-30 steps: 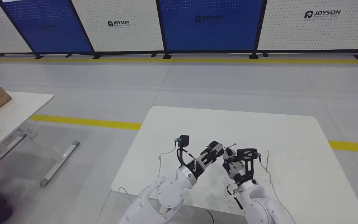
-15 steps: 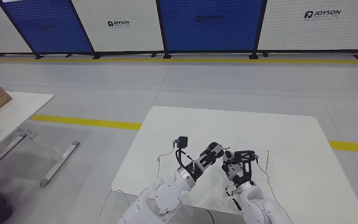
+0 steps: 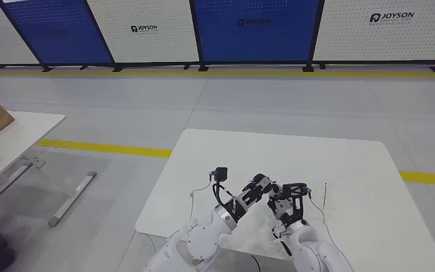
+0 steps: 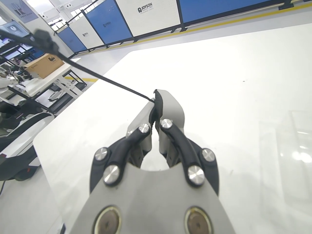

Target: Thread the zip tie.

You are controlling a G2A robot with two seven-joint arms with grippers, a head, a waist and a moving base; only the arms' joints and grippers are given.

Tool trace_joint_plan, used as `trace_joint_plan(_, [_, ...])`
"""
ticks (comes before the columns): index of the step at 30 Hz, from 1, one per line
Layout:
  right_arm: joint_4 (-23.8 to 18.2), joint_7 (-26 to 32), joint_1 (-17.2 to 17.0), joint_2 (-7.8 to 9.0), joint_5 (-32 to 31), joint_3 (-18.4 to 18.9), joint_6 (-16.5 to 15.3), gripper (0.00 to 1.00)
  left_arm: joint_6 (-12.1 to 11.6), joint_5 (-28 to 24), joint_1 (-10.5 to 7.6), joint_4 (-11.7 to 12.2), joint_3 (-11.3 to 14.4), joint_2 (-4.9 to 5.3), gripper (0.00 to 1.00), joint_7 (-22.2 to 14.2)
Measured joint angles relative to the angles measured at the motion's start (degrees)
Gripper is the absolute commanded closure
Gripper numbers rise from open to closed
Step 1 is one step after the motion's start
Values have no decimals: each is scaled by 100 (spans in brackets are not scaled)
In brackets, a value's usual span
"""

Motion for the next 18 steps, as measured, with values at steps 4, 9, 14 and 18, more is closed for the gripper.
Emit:
trace_joint_plan(4, [-3,-21,-2,-1,48,22,0,16,36,18,-29,23,-3,-2,100,31])
trace_joint_plan(9, [-78,-94,-44,2,299,143,-37,0,251,187,-102,103,52,-31,100,339])
trace_joint_plan(14, [-276,-300,-179,22,894,442,-283,0,360,0,-257,279,44,-63,100,424])
trace_joint_plan(18, [-559,-477,-443,72,1479,862,-602,0,316,-73,-277,353,-4,-71,100,506])
